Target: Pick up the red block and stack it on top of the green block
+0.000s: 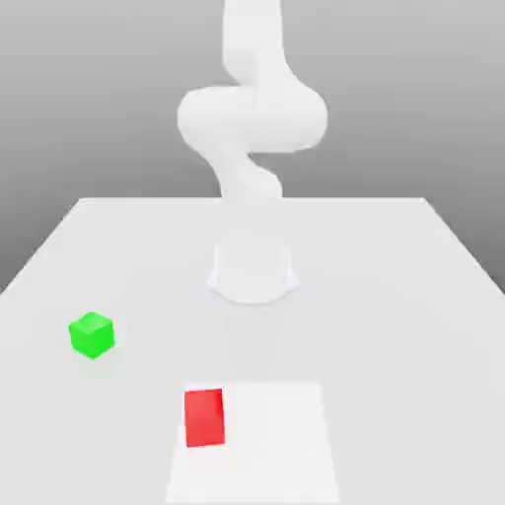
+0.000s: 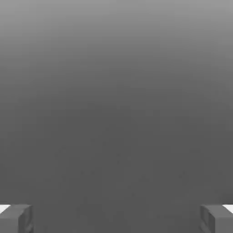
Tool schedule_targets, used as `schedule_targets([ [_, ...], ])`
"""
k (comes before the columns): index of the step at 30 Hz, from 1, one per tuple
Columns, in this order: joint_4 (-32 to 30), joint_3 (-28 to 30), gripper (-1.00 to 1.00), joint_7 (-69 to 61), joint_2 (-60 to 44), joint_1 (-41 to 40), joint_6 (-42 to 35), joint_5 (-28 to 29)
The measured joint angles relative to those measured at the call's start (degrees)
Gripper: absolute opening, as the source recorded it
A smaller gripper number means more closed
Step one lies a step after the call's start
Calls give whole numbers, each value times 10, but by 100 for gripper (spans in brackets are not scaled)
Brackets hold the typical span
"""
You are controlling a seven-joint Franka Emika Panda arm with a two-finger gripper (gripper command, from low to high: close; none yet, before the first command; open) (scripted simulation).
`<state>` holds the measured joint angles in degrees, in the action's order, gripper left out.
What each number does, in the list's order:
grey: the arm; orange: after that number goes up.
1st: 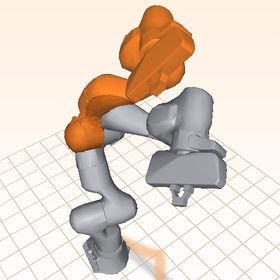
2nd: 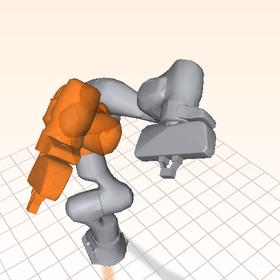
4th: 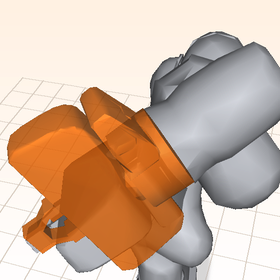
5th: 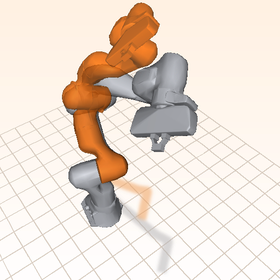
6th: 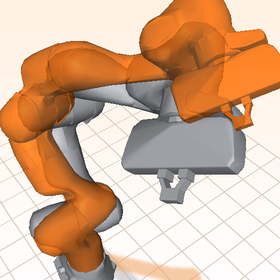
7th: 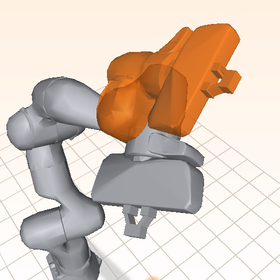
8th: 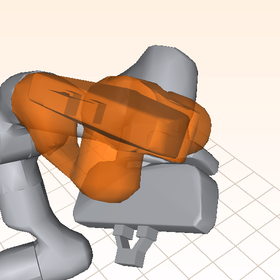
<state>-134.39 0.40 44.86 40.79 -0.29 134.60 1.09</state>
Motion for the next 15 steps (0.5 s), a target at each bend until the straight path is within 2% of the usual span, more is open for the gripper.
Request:
schedule_targets([
  [9,-98,26,0,-48,-192,-13,108,26],
  [15,-162,49,0,-96,-317,-17,178,21],
])
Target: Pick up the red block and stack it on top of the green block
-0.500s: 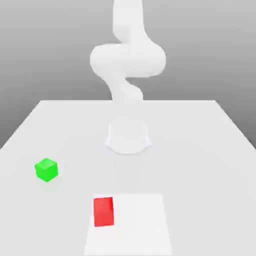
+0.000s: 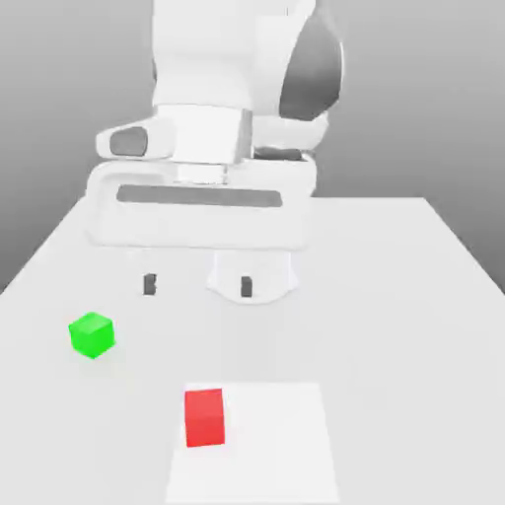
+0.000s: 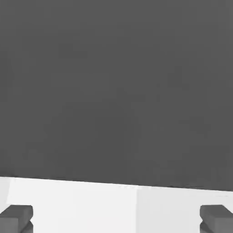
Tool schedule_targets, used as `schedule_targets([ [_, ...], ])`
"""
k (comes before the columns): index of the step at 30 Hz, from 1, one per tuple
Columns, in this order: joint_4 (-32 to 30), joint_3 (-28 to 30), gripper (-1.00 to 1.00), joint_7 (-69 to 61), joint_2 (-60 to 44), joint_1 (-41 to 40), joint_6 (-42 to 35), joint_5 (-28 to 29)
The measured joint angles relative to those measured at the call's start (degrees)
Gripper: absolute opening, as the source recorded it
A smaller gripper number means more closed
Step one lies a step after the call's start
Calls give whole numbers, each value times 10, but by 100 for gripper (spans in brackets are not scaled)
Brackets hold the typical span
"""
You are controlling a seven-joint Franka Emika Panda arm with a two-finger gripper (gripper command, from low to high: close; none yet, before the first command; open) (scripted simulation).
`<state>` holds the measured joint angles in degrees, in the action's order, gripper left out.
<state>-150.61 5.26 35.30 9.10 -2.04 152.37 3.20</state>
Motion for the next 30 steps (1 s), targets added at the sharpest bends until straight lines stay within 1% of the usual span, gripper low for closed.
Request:
schedule_targets([
  [5,-50,6,0,-58,-104,-10,60,-33],
  [11,-42,-18,0,-93,-229,-26,162,-74],
  [12,-40,-22,-100,-96,-242,-29,173,-77],
  [19,-40,-23,-100,-94,-241,-30,172,-75],
  [25,-57,-9,-100,-69,-131,-27,79,-41],
  [30,-88,45,-100,4,-66,-118,47,23],
])
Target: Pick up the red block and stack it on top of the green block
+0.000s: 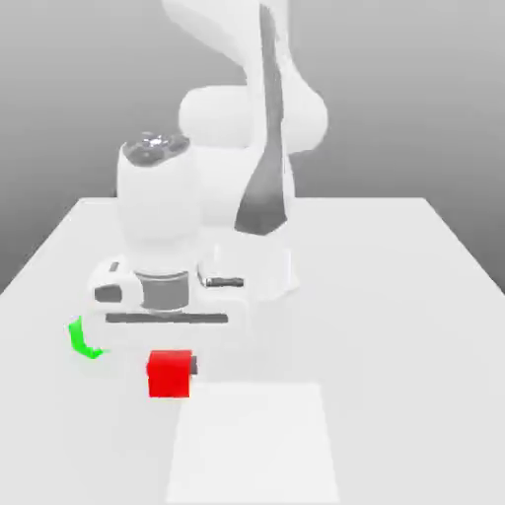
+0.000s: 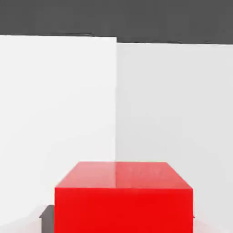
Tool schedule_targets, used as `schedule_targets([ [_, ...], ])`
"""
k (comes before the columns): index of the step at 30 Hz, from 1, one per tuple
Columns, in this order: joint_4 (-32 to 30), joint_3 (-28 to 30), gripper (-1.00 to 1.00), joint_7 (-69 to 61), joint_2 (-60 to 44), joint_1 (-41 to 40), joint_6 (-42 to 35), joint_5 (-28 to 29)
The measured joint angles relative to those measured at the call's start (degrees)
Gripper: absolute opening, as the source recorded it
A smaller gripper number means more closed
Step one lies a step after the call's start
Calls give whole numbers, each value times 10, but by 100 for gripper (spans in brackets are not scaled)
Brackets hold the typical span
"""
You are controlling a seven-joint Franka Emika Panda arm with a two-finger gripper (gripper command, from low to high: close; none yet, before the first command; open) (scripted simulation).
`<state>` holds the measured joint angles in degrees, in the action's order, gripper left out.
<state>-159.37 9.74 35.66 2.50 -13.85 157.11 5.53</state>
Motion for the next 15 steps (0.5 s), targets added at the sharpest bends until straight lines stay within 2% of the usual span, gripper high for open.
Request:
schedule_targets([
  [9,-62,80,-100,102,100,-158,-34,63],
  [12,-82,108,-100,124,124,-206,-39,67],
  [15,-85,124,-100,113,89,-203,-2,45],
])
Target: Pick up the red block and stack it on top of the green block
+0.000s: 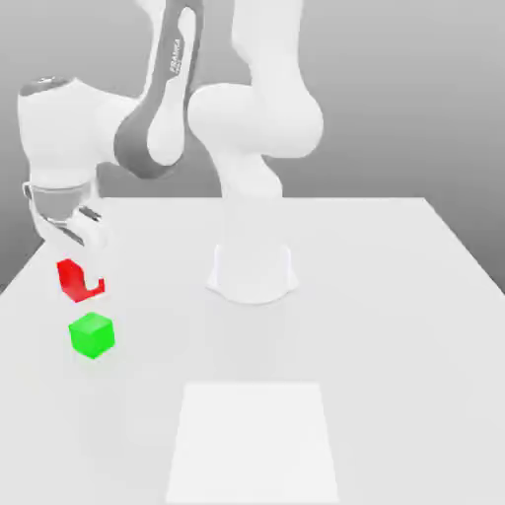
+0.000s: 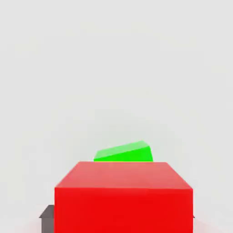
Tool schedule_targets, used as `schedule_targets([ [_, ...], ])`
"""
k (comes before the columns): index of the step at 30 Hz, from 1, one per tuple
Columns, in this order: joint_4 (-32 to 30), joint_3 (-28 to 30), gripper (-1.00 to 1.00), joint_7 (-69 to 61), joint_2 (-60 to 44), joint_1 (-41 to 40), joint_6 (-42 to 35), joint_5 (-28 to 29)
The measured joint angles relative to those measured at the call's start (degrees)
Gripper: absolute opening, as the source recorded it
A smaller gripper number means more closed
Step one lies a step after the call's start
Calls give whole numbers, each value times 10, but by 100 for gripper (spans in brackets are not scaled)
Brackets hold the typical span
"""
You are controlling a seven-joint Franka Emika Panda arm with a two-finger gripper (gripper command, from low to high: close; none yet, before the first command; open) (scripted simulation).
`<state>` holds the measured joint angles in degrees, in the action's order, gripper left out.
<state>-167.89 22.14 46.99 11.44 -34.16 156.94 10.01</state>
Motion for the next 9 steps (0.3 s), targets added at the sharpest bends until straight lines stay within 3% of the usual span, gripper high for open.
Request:
schedule_targets([
  [5,1,4,-100,-60,-97,29,92,-88],
  [6,2,-4,100,-76,-115,28,108,-112],
  [9,2,-4,100,-76,-115,41,108,-112],
])
